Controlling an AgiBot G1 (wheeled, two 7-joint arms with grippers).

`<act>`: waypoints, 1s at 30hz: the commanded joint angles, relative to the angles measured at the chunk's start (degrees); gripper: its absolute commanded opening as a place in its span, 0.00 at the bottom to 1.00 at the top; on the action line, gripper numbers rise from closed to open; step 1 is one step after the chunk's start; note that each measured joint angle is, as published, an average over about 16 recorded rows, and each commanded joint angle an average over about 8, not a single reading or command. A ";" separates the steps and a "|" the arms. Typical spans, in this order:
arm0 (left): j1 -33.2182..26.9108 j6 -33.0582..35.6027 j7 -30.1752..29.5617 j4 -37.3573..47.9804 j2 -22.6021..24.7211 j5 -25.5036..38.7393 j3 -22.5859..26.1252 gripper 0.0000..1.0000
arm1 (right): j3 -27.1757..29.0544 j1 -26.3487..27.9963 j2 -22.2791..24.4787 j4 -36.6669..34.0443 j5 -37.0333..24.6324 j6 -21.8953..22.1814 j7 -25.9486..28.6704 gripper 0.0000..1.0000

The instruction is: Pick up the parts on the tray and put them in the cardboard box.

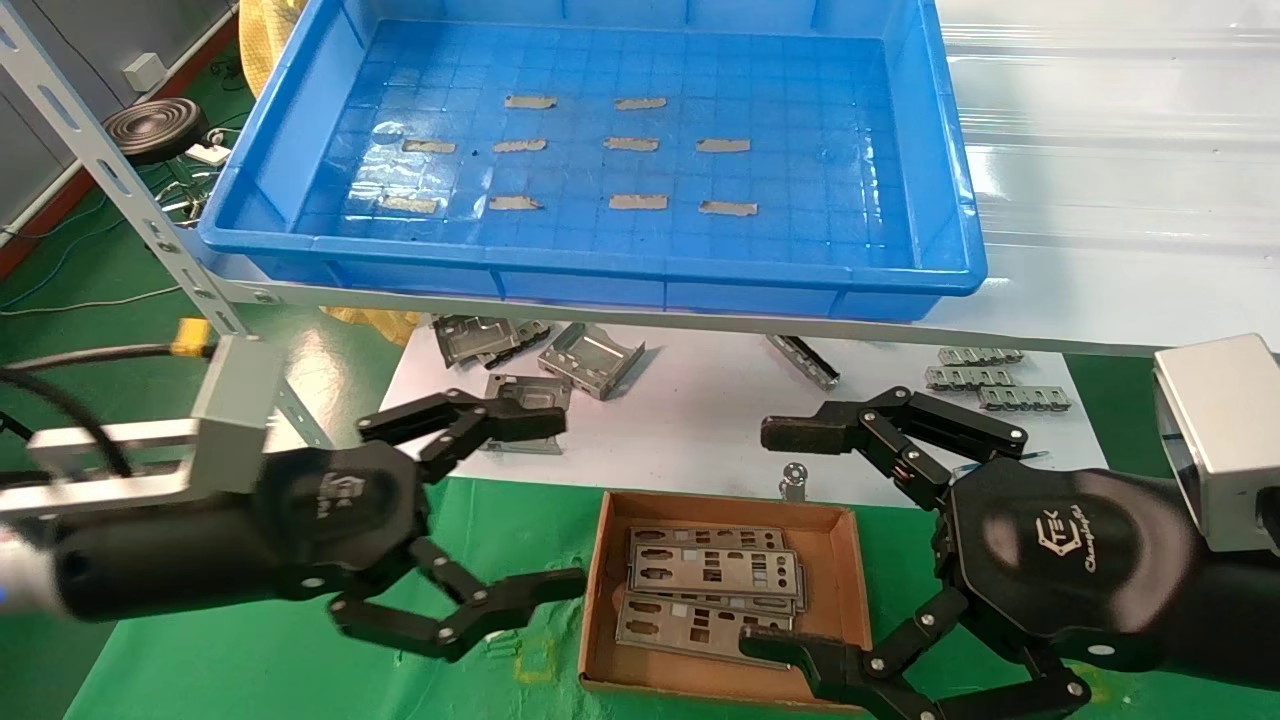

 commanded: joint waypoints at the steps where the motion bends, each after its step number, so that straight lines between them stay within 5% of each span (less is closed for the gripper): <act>1: 0.98 -0.08 -1.00 -2.04 -1.31 -0.34 -1.31 1.00 | 0.00 0.00 0.00 0.00 0.00 0.00 0.00 1.00; 18: 8.53 -0.64 -8.57 -17.80 -11.44 -3.03 -11.45 1.00 | 0.00 -0.01 0.00 -0.01 0.00 0.01 0.00 1.00; 30: 9.04 -0.69 -8.88 -18.69 -12.04 -3.33 -12.05 1.00 | 0.00 -0.02 0.01 -0.02 0.02 0.02 -0.01 1.00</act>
